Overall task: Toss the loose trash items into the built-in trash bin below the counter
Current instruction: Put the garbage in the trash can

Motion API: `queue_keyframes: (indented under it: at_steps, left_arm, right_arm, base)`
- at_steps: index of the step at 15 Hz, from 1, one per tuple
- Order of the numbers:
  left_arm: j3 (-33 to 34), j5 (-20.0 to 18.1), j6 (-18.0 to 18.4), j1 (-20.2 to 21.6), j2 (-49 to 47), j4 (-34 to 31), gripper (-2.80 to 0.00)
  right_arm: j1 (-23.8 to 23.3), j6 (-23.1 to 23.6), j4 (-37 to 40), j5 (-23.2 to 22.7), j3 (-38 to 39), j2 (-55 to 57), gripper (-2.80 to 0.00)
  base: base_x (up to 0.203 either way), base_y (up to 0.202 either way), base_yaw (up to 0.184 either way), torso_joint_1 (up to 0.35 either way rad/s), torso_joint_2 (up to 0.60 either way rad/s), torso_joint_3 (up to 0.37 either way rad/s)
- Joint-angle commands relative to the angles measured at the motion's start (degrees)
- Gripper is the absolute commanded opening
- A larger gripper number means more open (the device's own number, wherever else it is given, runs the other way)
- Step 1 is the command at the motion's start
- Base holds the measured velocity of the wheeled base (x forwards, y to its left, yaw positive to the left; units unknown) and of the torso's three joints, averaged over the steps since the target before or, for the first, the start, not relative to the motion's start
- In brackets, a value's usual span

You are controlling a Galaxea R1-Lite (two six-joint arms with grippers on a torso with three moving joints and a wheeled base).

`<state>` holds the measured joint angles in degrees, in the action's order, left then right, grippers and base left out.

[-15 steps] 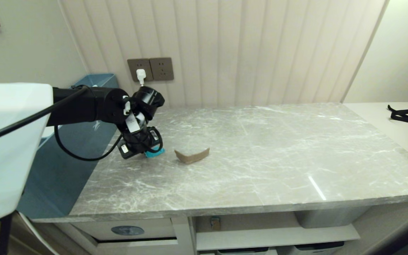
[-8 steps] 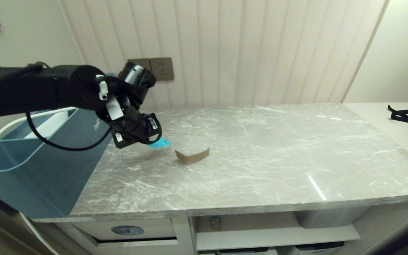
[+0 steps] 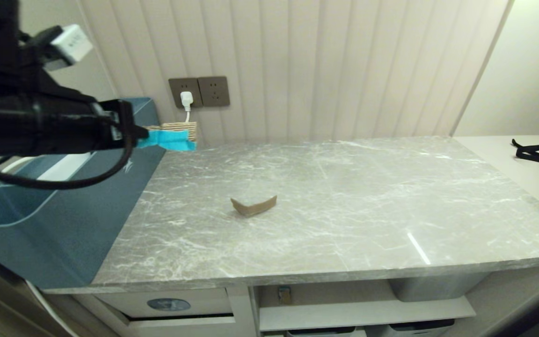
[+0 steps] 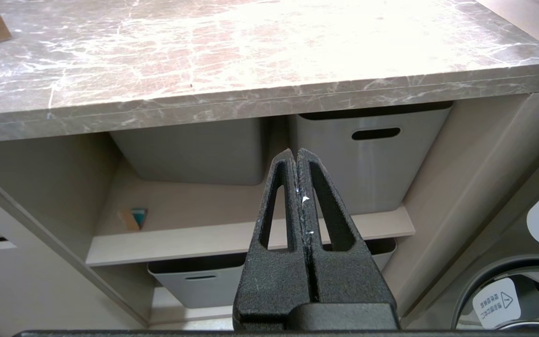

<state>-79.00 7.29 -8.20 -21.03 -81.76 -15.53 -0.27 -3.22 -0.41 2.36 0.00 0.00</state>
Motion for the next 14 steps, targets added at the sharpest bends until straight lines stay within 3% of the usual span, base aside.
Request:
queue_keyframes:
  at_steps: [1, 4, 6, 9, 14]
  left_arm:
    - [6.5, -1.5, 1.1, 4.4, 12.6, 0.8, -2.8]
    - [16.5, -10.7, 2.4, 15.8, 25.7, 2.1, -2.8]
    - [23.8, -13.0, 3.3, 19.4, 33.8, 2.8, -2.8]
    - [37.6, -12.0, 5.9, 20.4, 44.6, 4.3, -2.8]
    - [64.1, -10.5, 9.9, 21.0, 67.6, 12.5, -2.8]
  right_arm:
    - [0.0, 0.0, 0.0, 0.0, 0.1, 0.1, -2.8]
    - [0.0, 0.0, 0.0, 0.0, 0.1, 0.1, -2.8]
    - [0.0, 0.0, 0.0, 0.0, 0.1, 0.1, -2.8]
    - [0.0, 0.0, 0.0, 0.0, 0.1, 0.1, -2.8]
    - [0.0, 0.0, 0.0, 0.0, 0.1, 0.1, -2.8]
  base:
    - [0.0, 0.0, 0.0, 0.0, 0.0, 0.0]
    - [0.0, 0.0, 0.0, 0.0, 0.0, 0.0]
    - [0.0, 0.0, 0.0, 0.0, 0.0, 0.0]
    - [0.0, 0.0, 0.0, 0.0, 0.0, 0.0]
    - [0.0, 0.0, 0.0, 0.0, 0.0, 0.0]
